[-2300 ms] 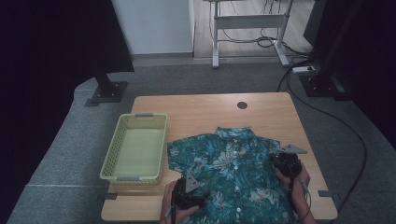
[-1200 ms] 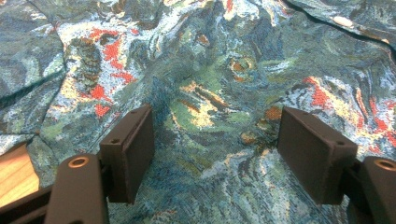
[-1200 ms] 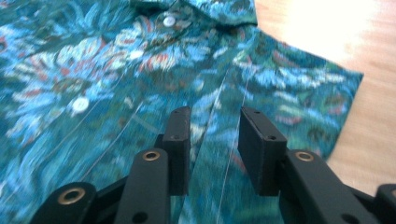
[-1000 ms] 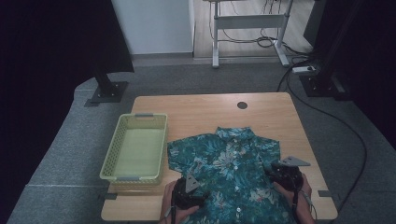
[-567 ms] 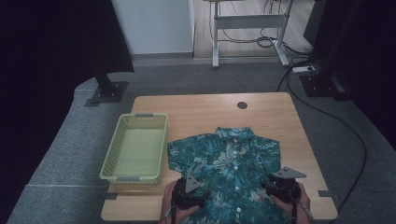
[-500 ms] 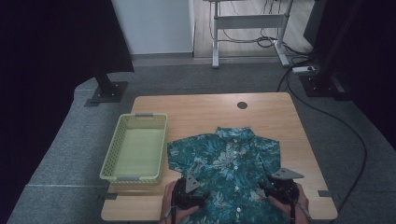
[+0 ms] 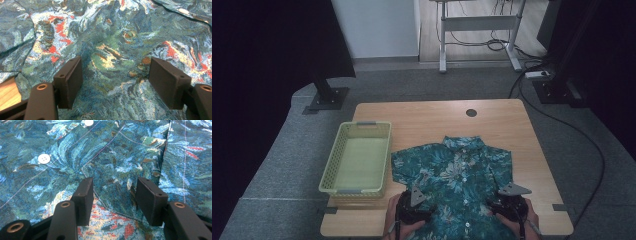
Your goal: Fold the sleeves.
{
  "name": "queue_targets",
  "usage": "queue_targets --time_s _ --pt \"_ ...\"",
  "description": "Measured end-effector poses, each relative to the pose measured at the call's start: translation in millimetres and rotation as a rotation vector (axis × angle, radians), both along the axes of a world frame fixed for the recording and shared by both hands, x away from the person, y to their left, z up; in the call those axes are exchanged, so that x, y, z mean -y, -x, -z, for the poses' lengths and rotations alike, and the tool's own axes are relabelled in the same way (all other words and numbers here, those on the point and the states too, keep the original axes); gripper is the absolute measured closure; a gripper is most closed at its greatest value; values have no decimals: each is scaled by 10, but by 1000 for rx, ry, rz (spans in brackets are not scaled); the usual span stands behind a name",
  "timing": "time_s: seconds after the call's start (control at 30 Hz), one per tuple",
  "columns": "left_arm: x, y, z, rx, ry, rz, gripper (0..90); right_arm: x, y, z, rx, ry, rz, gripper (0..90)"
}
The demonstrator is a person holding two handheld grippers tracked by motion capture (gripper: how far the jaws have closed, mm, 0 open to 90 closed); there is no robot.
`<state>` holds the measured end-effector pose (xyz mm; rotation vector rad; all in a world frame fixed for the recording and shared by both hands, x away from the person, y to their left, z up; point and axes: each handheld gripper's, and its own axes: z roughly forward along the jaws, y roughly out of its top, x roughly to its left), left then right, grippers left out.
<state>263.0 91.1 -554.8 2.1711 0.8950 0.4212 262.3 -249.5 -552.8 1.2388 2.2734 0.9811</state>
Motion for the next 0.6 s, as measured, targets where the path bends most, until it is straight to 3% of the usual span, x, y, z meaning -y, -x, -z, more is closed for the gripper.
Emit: queue_targets --time_s 0.5,0.6 --pt "-17 11 -18 3 -6 -55 267 19 9 15 14 -9 2 478" --pt "-52 9 -54 4 9 -65 266 50 6 15 13 -8 10 478"
